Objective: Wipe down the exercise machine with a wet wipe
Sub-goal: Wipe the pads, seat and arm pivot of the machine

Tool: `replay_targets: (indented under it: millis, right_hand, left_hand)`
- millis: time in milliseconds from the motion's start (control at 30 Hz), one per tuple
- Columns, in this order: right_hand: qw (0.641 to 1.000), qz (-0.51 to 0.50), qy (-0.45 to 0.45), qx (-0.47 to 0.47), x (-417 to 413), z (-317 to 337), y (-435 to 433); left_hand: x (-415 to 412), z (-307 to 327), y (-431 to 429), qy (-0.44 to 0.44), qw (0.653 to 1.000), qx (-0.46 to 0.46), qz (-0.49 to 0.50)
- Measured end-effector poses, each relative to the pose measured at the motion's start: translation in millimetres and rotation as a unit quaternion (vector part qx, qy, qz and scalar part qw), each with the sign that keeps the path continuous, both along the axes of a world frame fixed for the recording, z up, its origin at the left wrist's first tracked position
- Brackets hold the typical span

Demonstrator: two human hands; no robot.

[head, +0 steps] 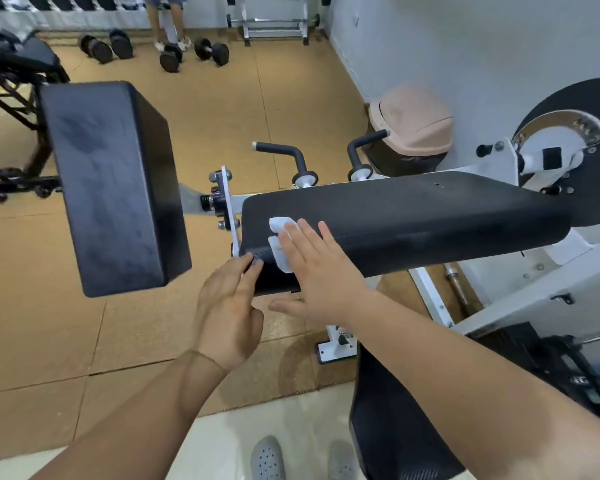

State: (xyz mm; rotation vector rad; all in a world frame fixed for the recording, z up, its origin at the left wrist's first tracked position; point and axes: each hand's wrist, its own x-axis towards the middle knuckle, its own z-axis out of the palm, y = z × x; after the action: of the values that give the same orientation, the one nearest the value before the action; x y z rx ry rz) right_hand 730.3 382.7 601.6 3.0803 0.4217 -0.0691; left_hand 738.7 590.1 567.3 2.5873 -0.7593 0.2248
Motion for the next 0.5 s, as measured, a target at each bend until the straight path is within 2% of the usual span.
replay_targets:
  millis: [133,233,300,400,500]
  right_hand:
    - [1.000,0.017,-0.005,0.004,-0.2,5.7,4.1]
    - [0.997,-0.016,-0.008,0.068,-4.9,13.7,9.1]
    - [0.986,-0.055,-0.010,0.158,-12.0,21.3,16.4]
    - [0.933,-0.106,0.026,0.342,-21.9,39.5,37.1]
    - [0.887,-0.063,-0.008,0.458,-29.7,52.6,62.3]
  left_hand:
    - [-5.7,6.0,13.1,0.005,0.999,-0.026,0.031]
    - [-17.8,13.4,29.2,-0.002,0.999,-0.013,0.047]
    - [-27.0,18.8,45.3,0.009,0.997,-0.007,0.072]
    - [-38.1,25.2,73.1,-0.005,0.994,-0.019,0.111]
    - [-45.5,40.4,97.1,-0.011,0.982,-0.081,0.170]
